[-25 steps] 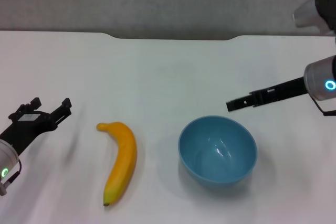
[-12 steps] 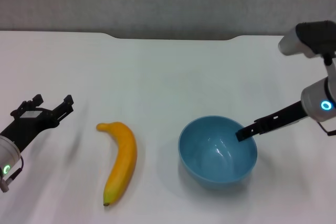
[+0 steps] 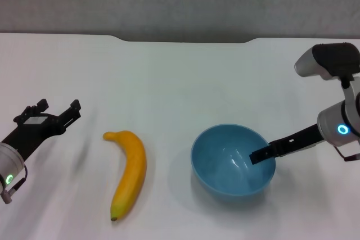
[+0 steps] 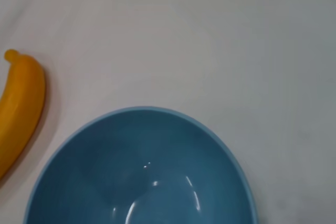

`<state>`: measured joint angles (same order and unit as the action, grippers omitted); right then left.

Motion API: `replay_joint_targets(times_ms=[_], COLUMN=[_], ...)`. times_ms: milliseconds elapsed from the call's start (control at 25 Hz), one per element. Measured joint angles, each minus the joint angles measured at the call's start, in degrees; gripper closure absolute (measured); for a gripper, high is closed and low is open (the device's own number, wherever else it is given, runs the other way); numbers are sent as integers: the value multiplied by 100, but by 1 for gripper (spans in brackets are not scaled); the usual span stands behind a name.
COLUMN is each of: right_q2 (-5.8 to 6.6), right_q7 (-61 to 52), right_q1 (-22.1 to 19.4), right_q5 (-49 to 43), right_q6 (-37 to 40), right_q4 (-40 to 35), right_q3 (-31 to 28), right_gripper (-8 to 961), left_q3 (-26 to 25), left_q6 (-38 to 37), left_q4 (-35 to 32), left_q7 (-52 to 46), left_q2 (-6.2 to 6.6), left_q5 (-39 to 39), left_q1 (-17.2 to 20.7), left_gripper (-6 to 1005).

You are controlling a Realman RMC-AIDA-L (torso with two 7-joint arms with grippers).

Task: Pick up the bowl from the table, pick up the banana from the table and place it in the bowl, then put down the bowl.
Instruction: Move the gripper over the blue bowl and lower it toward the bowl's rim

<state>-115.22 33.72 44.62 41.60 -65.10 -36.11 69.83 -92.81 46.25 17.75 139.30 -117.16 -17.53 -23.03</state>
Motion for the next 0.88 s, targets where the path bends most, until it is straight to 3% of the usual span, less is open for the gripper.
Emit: replay_joint_targets(times_ms=[320,840,880], right_q2=[-27,1,3], right_q7=[206,182,187], right_q1=[-10,0,0], right_q5=[491,464,462], right_q6=[295,366,371], right_q4=[300,311,304], right_q3=[345,457,457], right_gripper=[114,171,213], left_q3=[0,0,0], left_q6=[7,-28,-28], left_q4=[0,0,0], left_q7=[0,0,0], left_q2=[-10,-8,-8], left_q5=[-4,3,3], left_q1=[-6,-9,-9], left_gripper=[108,108,108])
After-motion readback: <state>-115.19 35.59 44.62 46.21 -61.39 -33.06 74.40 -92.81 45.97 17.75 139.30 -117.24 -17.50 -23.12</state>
